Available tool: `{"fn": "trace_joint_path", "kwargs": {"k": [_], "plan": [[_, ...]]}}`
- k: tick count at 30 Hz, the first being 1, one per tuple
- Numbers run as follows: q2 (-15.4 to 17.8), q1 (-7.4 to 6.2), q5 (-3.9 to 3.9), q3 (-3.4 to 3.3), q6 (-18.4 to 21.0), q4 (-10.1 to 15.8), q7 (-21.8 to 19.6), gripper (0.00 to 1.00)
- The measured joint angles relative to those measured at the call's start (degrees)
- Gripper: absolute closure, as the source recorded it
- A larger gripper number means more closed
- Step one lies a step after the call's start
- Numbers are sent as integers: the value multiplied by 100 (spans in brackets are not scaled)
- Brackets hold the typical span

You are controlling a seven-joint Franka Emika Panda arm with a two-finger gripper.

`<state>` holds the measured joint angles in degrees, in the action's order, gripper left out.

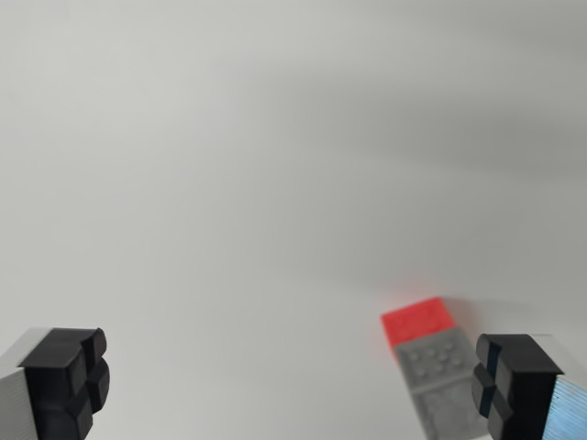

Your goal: Destack cube

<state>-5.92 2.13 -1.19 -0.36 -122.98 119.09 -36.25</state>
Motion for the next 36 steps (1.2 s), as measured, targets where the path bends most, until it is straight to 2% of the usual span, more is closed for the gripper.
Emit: {"fn": "trace_joint_path", "kwargs": {"k": [20,36], "plan": [[273,235,0,-163,-712,935,1012,0],[412,476,8,-372,-1412,1724,2086,0]]}}
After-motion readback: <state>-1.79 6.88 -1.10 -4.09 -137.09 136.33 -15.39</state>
